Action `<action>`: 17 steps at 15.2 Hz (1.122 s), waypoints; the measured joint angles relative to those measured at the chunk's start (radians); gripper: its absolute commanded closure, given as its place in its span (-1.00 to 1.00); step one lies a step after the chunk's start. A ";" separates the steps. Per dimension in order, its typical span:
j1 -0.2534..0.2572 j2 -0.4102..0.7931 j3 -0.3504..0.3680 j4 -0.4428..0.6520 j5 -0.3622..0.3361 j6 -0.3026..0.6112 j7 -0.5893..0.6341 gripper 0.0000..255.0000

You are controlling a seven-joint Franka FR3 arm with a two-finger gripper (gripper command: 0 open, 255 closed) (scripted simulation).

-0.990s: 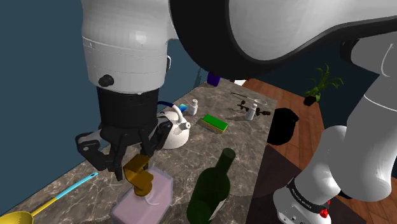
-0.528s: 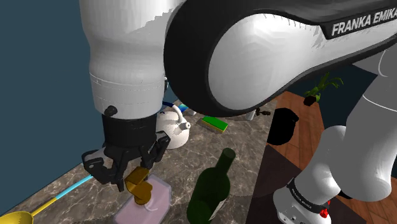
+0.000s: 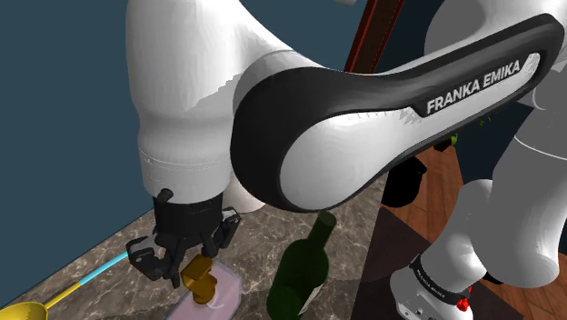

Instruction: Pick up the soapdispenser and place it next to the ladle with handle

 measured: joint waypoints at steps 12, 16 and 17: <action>0.004 0.017 -0.002 -0.031 -0.010 0.046 0.005 -1.00; 0.004 0.017 -0.002 -0.031 -0.010 0.046 0.005 -1.00; 0.002 0.011 -0.002 -0.023 -0.007 0.034 0.002 -1.00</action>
